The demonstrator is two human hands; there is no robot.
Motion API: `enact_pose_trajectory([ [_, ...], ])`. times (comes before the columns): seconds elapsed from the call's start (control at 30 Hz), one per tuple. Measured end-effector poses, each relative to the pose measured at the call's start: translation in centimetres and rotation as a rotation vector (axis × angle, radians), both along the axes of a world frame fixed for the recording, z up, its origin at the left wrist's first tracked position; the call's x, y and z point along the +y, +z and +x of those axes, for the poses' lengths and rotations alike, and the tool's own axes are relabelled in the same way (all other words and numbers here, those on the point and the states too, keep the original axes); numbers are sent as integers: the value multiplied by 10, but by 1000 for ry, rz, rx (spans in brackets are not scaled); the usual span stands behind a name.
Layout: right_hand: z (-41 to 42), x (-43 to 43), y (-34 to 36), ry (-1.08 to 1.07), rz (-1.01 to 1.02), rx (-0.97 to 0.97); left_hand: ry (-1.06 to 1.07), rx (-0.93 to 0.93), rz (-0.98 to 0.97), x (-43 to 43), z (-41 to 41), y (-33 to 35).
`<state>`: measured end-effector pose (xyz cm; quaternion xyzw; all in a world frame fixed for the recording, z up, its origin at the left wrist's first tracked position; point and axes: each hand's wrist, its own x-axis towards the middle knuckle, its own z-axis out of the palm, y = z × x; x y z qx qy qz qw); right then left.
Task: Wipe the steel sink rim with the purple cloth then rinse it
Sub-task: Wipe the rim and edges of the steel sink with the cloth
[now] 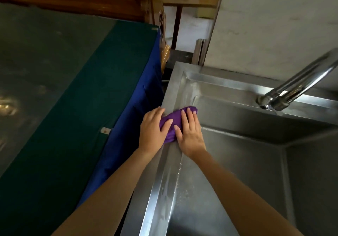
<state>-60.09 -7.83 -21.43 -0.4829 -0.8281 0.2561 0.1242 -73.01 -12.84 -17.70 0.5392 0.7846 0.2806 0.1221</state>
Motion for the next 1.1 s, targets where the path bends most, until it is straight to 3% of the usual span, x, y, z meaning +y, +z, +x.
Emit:
enact_pose_trajectory([
  [0.1, 3, 32, 1, 54, 0, -81, -78, -20, -80, 4, 10, -1],
  [0.23, -1, 81, 9, 141, 50, -247, -112, 281, -202, 6, 16, -15],
  [0.4, -16, 108, 17, 130, 54, -312, -110, 381, -208, 7, 16, -23],
  [0.83, -9, 88, 13, 170, 83, 83, -121, 415, -244, 7, 17, -20],
  [0.97, -5, 95, 12, 281, 178, -28, -124, 424, -246, 7, 17, -21],
  [1.1, -13, 123, 18, 243, 219, -157, -114, 439, -243, 7, 18, -23],
])
